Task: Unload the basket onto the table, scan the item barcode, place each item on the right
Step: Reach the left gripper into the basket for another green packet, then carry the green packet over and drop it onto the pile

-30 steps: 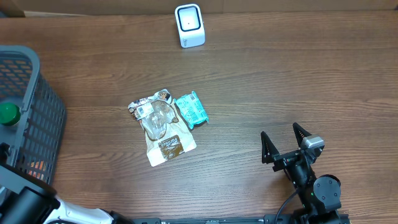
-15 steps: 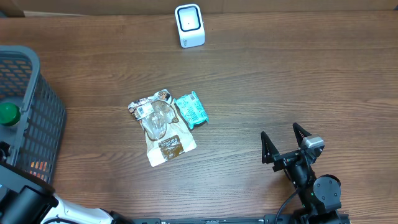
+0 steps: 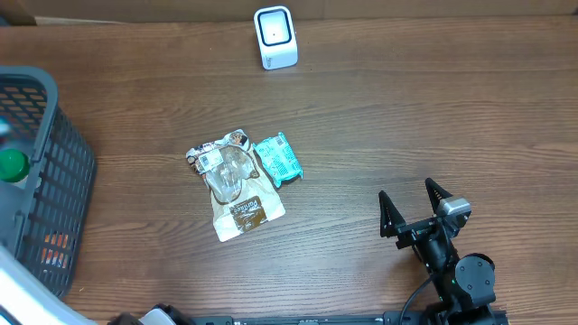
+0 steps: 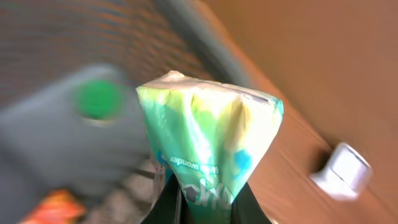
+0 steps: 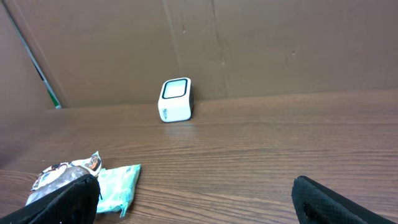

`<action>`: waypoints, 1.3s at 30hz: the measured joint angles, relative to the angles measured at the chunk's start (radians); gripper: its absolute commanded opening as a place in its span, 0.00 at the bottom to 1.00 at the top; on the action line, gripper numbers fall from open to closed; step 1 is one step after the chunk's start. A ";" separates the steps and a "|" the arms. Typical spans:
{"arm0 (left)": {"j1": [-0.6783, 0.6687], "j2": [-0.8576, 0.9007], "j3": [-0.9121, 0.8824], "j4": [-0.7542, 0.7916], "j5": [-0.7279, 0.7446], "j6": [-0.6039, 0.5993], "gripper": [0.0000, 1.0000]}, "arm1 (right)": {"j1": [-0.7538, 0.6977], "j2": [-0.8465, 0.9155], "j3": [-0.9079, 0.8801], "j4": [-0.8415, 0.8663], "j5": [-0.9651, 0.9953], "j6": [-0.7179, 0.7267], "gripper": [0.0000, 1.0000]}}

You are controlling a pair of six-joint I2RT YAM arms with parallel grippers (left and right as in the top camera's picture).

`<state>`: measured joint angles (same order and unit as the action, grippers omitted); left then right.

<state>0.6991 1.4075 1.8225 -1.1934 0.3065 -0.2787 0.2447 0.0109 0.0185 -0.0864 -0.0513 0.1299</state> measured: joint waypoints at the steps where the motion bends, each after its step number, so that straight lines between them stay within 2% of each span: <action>1: -0.069 0.000 0.000 -0.008 0.002 -0.003 0.04 | 0.000 0.000 0.000 0.000 -0.001 0.000 1.00; 6: -0.523 0.003 -0.007 -0.068 -0.124 -0.013 0.04 | 0.000 0.000 0.000 0.000 0.000 0.000 1.00; 8: -0.652 0.022 -0.025 -0.119 -0.175 -0.019 0.04 | 0.000 0.000 0.000 0.000 0.000 0.000 1.00; 11: -0.758 0.097 -0.096 -0.129 -0.227 -0.046 0.04 | 0.000 0.000 0.000 0.000 0.000 0.000 1.00; 18: -0.797 0.364 -0.358 -0.068 -0.345 -0.174 0.04 | 0.000 0.000 0.000 0.000 0.000 0.000 1.00; 21: -0.798 0.393 -0.408 -0.024 -0.366 -0.204 0.04 | 0.000 0.000 0.000 0.000 0.000 0.000 1.00; 26: -0.806 0.470 -0.489 0.131 -0.370 -0.268 0.04 | 0.000 0.000 0.000 0.000 0.000 0.000 1.00; 32: -0.888 0.502 -0.552 0.325 -0.359 -0.305 0.04 | 0.000 0.000 0.000 -0.001 0.000 0.000 1.00; 39: -1.015 0.518 -0.554 0.416 -0.361 -0.322 0.04 | 0.000 0.000 0.000 -0.001 0.000 0.000 1.00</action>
<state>-0.3157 1.9251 1.2686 -0.7773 -0.0544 -0.6006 0.2447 0.0109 0.0185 -0.0872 -0.0509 0.1295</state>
